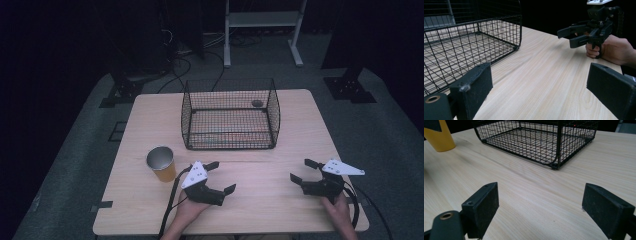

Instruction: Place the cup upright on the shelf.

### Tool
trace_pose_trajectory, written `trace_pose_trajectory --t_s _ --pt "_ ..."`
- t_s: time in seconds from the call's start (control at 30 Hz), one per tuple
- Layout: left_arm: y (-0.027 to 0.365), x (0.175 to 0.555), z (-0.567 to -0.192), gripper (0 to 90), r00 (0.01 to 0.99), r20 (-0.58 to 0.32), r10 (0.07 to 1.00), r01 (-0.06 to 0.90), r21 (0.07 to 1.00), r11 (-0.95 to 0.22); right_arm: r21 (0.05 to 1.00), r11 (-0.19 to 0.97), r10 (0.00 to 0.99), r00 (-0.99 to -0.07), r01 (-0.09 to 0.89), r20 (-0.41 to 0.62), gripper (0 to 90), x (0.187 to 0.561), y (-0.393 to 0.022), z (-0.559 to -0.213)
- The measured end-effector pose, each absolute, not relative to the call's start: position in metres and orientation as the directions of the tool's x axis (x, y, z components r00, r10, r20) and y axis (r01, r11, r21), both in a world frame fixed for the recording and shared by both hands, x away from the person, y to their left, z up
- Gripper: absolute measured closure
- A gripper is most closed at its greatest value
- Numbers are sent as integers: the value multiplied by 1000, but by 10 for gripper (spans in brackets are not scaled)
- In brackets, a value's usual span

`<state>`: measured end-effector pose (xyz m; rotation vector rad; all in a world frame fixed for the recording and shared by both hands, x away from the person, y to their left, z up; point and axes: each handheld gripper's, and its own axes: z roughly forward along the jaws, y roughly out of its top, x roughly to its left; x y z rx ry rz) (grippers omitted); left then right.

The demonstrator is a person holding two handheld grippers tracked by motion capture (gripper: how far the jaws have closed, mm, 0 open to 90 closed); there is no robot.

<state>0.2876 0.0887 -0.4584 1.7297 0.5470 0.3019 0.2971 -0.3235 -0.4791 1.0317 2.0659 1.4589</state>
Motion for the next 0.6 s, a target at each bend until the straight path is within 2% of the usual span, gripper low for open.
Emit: trace_pose_trajectory --t_s 0.6 --pt "99 280 -447 59 856 -46 514 159 971 -179 920 190 763 -641 342 81 129 297 -322 -479"
